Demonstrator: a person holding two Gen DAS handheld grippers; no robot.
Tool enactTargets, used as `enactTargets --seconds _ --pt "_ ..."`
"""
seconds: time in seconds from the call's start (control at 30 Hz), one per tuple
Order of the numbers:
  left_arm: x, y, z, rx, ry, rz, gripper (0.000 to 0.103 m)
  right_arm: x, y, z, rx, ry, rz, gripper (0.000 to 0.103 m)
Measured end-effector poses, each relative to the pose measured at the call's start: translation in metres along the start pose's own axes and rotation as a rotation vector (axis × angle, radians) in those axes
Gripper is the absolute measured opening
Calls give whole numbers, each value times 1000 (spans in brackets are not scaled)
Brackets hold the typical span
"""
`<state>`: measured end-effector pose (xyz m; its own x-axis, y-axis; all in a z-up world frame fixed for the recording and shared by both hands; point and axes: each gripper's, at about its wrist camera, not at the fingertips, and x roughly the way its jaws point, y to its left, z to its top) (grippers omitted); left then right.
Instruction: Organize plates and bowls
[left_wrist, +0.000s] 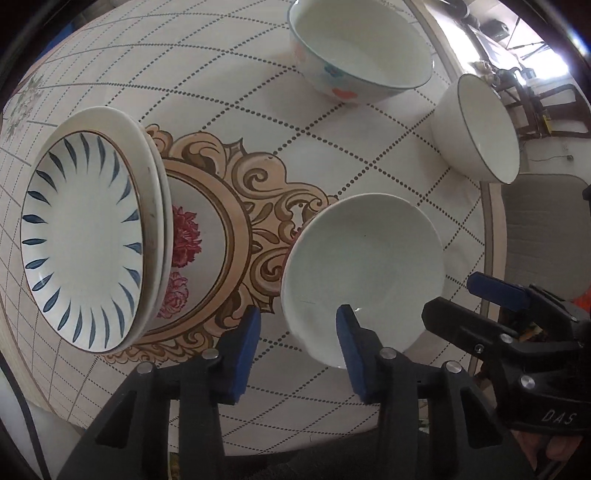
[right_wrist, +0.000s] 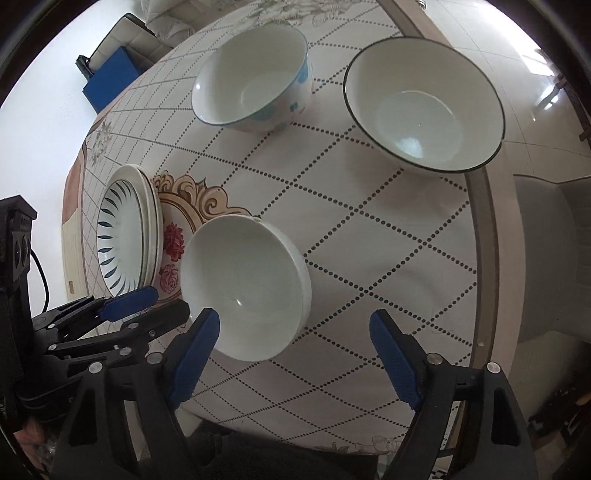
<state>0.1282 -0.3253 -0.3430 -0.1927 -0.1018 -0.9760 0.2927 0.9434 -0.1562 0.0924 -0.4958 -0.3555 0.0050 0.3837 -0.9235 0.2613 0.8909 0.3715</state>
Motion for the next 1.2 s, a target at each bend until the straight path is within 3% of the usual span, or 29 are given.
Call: enactTargets --seconds 0.17,0.27,0.33,0.4,0.8,1.2 --pt "20 1 5 -15 25 -11 21 22 -8 9 19 42 37 67" --pt "27 3 6 -22 30 -5 12 34 -11 16 41 65 51 45" --pt "29 5 7 -35 27 -9 11 42 -10 17 40 78 57 22" --pt "29 5 7 -46 32 -12 10 46 -6 19 24 74 25 13" --pt "1 5 51 -13 -10 28 10 36 15 49 5 28 -7 10" --pt "11 17 81 -46 46 51 11 52 34 77 0 66 -23 10"
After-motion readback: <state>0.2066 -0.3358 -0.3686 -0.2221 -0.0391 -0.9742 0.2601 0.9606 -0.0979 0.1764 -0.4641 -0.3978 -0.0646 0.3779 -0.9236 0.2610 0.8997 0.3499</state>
